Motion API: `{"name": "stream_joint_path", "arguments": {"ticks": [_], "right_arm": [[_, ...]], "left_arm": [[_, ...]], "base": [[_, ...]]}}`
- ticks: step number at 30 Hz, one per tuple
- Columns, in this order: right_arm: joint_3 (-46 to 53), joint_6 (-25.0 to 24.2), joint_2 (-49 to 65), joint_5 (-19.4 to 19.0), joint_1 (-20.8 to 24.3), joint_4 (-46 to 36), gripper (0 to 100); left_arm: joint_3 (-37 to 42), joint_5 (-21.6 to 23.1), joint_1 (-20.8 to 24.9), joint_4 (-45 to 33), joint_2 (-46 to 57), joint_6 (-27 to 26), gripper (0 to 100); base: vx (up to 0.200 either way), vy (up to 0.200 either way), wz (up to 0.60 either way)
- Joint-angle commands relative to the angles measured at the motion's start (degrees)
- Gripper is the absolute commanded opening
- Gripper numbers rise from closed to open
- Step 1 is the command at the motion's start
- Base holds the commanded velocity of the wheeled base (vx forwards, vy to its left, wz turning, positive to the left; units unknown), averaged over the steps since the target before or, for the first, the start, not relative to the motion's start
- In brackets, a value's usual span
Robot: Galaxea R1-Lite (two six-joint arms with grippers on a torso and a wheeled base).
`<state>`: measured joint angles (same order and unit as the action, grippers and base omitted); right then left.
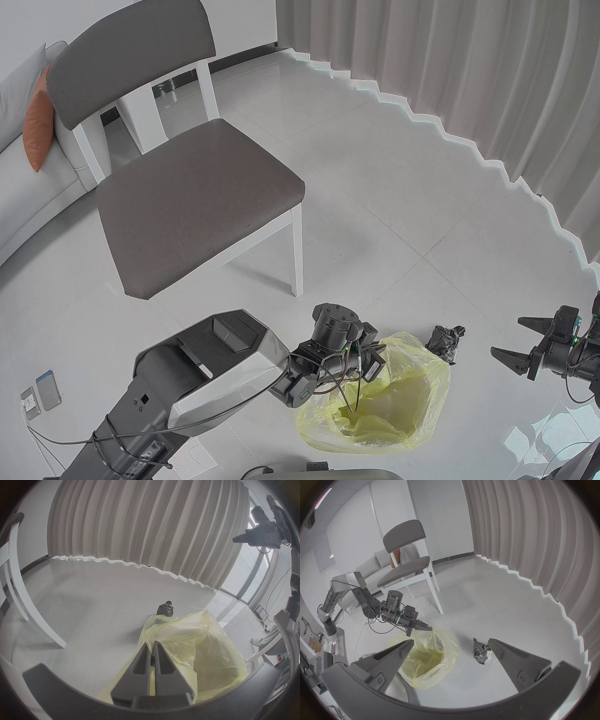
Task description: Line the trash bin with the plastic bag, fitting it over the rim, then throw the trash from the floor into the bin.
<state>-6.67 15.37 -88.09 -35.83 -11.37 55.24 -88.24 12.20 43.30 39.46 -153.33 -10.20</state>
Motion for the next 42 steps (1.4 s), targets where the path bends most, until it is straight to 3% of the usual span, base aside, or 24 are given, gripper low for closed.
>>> {"name": "stream_joint_path", "arguments": {"ticks": [1, 5, 6, 14, 21, 30, 35, 38, 42], "right_arm": [[0.16, 0.01, -0.07, -0.03, 0.04, 0.05, 100], [0.16, 0.01, -0.15, -0.03, 0.04, 0.05, 100], [0.16, 0.01, -0.15, -0.03, 0.04, 0.05, 100], [-1.24, -0.26, -1.38, -0.03, 0.04, 0.05, 100], [-3.88, -0.61, -7.01, -0.03, 0.21, 0.14, 100], [-6.34, 0.01, -14.39, 0.14, 0.65, 0.05, 100], [-9.06, -0.17, -19.49, 0.76, 3.82, 0.22, 100], [-11.88, -0.17, -22.57, 3.22, 6.1, 0.22, 100], [-15.3, -0.08, -25.9, 5.95, 8.39, 0.22, 100]], "left_arm": [[-0.45, 0.01, -0.06, 0.27, -0.65, 0.1, 0], [-0.09, 0.01, -0.41, 0.79, 0.14, 0.1, 0], [0.34, 0.01, -0.5, 0.71, 0.58, 0.1, 100], [3.25, -0.34, -0.59, 1.85, 1.9, 0.71, 100], [10.54, -0.43, -0.15, 9.76, 5.06, 5.72, 100], [18.19, -1.04, -4.54, 15.65, 7.87, 6.42, 100], [26.54, -2.71, -7.0, 18.11, 11.74, 6.42, 100], [29.88, -3.77, -8.23, 17.93, 14.29, 6.95, 100], [31.9, -3.94, -8.67, 15.03, 17.63, 11.7, 100]], "base": [[0.0, 0.0, 0.0], [0.0, 0.0, 0.0], [0.0, 0.0, 0.0], [0.0, 0.0, 0.0], [0.0, 0.0, 0.0], [0.0, 0.0, 0.0], [0.0, 0.0, 0.0], [0.0, 0.0, 0.0], [0.0, 0.0, 0.0]]}}
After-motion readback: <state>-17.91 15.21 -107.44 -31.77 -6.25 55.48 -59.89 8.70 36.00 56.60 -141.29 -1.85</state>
